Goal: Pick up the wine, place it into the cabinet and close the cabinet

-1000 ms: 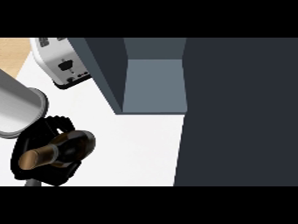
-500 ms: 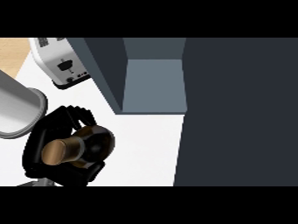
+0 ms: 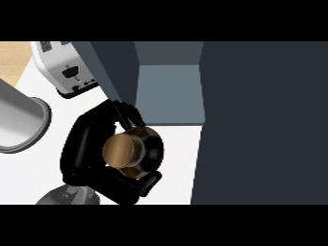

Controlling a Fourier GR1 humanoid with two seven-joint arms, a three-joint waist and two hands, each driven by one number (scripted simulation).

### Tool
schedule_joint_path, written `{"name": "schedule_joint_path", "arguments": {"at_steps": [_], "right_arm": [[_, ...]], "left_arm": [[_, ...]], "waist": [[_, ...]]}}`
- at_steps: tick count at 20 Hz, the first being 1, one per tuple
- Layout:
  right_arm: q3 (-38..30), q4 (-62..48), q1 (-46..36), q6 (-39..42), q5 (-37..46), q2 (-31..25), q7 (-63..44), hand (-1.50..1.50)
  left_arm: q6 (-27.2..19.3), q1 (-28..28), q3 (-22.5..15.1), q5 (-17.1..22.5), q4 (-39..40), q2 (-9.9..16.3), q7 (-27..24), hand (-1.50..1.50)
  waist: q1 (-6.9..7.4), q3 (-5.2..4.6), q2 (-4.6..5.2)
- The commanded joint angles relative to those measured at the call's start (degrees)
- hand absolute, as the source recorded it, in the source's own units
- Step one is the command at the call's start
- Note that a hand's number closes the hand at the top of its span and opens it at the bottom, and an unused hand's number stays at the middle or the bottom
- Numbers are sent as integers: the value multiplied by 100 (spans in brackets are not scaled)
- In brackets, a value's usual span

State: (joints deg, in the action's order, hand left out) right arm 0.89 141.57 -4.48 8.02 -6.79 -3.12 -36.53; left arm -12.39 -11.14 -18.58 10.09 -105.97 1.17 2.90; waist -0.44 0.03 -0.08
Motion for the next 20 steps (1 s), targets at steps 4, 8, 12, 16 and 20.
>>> {"name": "schedule_joint_path", "arguments": {"at_steps": [4,8,12,16,20], "right_arm": [[97,713,180,-3,-515,18,-401,-150],[-314,406,34,66,-701,-88,-169,-150],[-322,579,263,123,-731,-88,-250,-150],[-102,658,197,115,-622,-8,-295,-150],[-291,617,424,287,-786,-24,-38,-150]], "left_arm": [[-979,-1205,-328,64,717,-114,200,150],[-1988,-1488,-975,-331,430,-115,630,150],[-1792,-1567,-677,-174,1048,-116,119,150],[-2268,-2105,-816,-200,1311,-116,292,150],[-2408,-2183,-942,-187,1808,-116,-133,150]], "waist": [[-26,-2,2],[0,2,-6],[-9,-1,4],[-21,-1,-2],[-37,1,2]]}}
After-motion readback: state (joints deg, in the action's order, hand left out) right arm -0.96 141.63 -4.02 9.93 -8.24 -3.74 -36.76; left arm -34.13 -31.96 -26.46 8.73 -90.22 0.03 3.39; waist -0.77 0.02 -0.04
